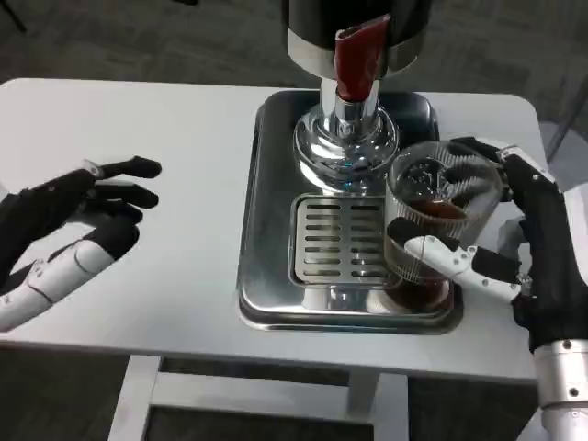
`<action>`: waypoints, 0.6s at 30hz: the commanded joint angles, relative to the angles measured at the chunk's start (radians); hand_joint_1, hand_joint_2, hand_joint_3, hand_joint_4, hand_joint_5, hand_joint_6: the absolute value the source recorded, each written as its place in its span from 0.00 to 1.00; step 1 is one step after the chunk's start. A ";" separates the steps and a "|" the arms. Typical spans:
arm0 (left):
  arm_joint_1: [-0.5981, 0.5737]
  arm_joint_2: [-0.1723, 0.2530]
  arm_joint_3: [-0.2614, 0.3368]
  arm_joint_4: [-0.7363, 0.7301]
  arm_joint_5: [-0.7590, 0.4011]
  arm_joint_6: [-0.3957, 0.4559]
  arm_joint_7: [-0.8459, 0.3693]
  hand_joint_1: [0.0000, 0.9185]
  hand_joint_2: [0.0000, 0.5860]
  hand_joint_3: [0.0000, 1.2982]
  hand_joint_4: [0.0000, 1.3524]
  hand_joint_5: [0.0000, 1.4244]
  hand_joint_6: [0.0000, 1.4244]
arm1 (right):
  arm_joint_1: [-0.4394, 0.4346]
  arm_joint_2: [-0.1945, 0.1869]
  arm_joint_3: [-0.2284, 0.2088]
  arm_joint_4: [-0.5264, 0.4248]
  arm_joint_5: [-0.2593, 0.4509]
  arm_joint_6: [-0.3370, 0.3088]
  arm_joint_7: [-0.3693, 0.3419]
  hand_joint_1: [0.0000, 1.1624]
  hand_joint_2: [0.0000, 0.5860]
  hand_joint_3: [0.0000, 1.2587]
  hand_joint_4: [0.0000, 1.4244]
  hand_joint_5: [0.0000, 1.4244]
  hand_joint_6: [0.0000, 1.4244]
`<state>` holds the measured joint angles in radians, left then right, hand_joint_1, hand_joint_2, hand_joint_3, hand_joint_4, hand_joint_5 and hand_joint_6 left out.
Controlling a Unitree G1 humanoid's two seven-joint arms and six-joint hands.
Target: Grasp the cup under the faucet to collect the drink, then remove the cup.
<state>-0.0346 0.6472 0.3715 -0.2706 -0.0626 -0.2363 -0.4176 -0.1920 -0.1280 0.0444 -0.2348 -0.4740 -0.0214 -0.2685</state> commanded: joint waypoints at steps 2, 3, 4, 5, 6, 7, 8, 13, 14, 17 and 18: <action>-0.029 0.019 -0.033 -0.014 0.014 0.013 -0.016 0.00 0.14 0.22 0.25 0.26 0.27 | 0.029 -0.006 -0.032 -0.073 0.024 -0.023 0.018 0.71 0.32 0.74 0.76 0.91 1.00; -0.036 0.020 -0.039 -0.014 0.015 0.013 -0.017 0.00 0.14 0.22 0.25 0.26 0.27 | 0.037 -0.008 -0.039 -0.082 0.029 -0.022 0.027 0.71 0.33 0.74 0.76 0.91 1.00; -0.041 0.023 -0.045 -0.015 0.015 0.013 -0.019 0.00 0.14 0.22 0.25 0.26 0.27 | 0.042 -0.009 -0.043 -0.088 0.032 -0.022 0.032 0.71 0.33 0.74 0.76 0.91 1.00; -0.044 0.024 -0.049 -0.016 0.016 0.013 -0.021 0.00 0.14 0.22 0.25 0.26 0.27 | 0.049 -0.010 -0.047 -0.096 0.034 -0.021 0.040 0.72 0.33 0.75 0.77 0.92 1.00; -0.048 0.026 -0.053 -0.017 0.018 0.013 -0.023 0.00 0.14 0.22 0.25 0.25 0.27 | 0.055 -0.012 -0.051 -0.107 0.038 -0.019 0.047 0.72 0.33 0.75 0.77 0.92 1.00; -0.053 0.028 -0.060 -0.021 0.022 0.013 -0.026 0.00 0.14 0.21 0.25 0.25 0.26 | 0.063 -0.013 -0.056 -0.124 0.046 -0.017 0.058 0.72 0.33 0.75 0.77 0.92 1.00; -0.057 0.031 -0.066 -0.025 0.026 0.012 -0.030 0.00 0.13 0.21 0.24 0.25 0.26 | 0.069 -0.014 -0.060 -0.136 0.051 -0.015 0.067 0.72 0.33 0.76 0.77 0.92 1.00; -0.061 0.036 -0.086 -0.045 0.040 0.011 -0.044 0.00 0.13 0.21 0.23 0.23 0.25 | 0.096 -0.019 -0.078 -0.197 0.079 -0.002 0.121 0.72 0.33 0.77 0.78 0.94 1.00; -0.060 0.038 -0.089 -0.050 0.041 0.011 -0.048 0.00 0.13 0.21 0.22 0.23 0.25 | 0.104 -0.022 -0.081 -0.213 0.087 0.000 0.134 0.72 0.33 0.77 0.79 0.95 1.00; -0.054 0.043 -0.093 -0.067 0.045 0.010 -0.060 0.00 0.12 0.21 0.21 0.22 0.25 | 0.124 -0.028 -0.088 -0.250 0.105 0.005 0.162 0.72 0.33 0.78 0.79 0.96 1.00; -0.052 0.045 -0.094 -0.075 0.046 0.009 -0.064 0.00 0.12 0.21 0.21 0.22 0.24 | 0.132 -0.031 -0.091 -0.265 0.113 0.009 0.174 0.72 0.33 0.78 0.79 0.96 1.00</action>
<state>-0.0984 0.6706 0.2894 -0.3162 -0.0279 -0.2284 -0.4598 -0.0810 -0.1565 -0.0342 -0.4409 -0.3866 -0.0063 -0.1136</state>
